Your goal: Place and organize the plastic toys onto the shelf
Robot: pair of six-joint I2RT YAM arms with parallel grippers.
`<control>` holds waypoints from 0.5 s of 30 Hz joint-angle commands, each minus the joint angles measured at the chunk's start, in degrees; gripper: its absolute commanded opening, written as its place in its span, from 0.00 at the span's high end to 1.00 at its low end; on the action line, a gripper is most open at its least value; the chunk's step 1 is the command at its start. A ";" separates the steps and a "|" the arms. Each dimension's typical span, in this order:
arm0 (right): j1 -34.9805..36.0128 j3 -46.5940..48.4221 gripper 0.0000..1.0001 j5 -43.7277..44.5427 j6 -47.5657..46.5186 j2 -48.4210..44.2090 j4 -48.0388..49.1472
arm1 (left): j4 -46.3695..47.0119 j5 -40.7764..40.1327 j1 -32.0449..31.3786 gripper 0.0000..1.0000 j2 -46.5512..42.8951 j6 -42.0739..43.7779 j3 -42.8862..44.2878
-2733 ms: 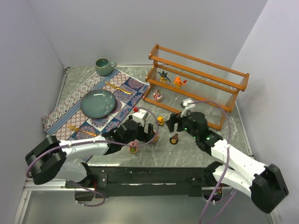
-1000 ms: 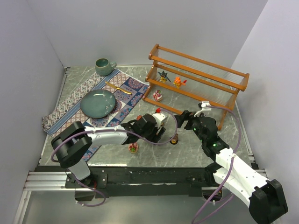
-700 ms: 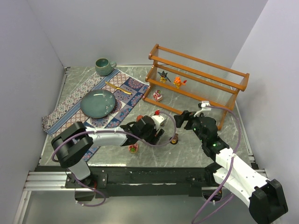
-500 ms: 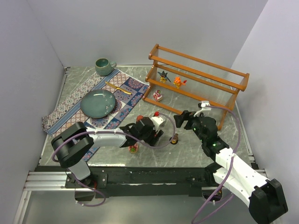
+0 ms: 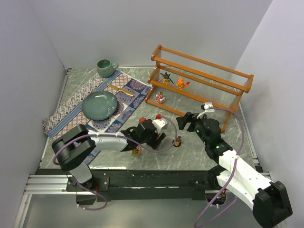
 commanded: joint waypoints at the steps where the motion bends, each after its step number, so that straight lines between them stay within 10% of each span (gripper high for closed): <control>1: -0.32 -0.28 0.07 -0.44 -0.25 0.12 2.75 | 5.02 0.47 -0.24 0.22 -3.68 0.22 -1.89; 15: -0.50 -0.28 0.07 -0.71 -0.08 -0.05 2.66 | 7.66 -1.29 -0.24 0.26 -4.66 -0.57 -4.00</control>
